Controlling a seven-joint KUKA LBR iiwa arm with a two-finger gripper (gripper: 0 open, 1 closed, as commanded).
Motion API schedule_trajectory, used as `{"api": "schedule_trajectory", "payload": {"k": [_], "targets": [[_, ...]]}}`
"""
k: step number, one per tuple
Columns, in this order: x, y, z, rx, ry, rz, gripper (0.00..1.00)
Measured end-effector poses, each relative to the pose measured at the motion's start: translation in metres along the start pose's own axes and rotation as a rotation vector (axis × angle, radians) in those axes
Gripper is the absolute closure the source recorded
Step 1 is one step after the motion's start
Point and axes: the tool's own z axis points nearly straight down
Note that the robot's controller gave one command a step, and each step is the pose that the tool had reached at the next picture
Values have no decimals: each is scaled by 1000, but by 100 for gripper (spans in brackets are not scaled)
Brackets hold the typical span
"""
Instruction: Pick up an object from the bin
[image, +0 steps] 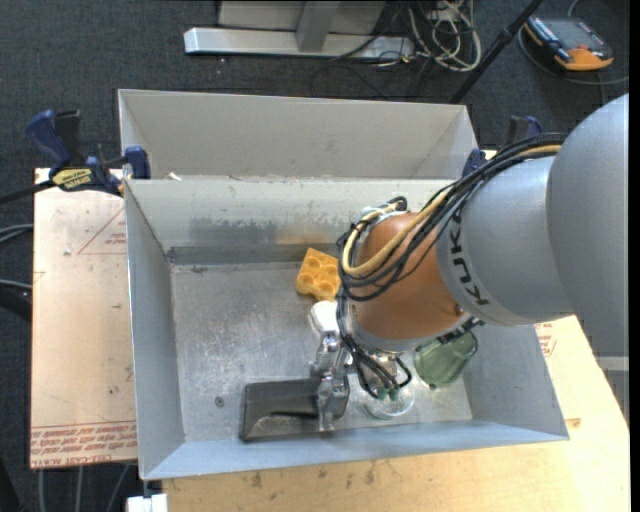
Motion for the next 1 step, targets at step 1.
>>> {"api": "schedule_trajectory", "payload": {"k": [1], "targets": [[3, 6, -129, 6, -6, -7, 100]]}}
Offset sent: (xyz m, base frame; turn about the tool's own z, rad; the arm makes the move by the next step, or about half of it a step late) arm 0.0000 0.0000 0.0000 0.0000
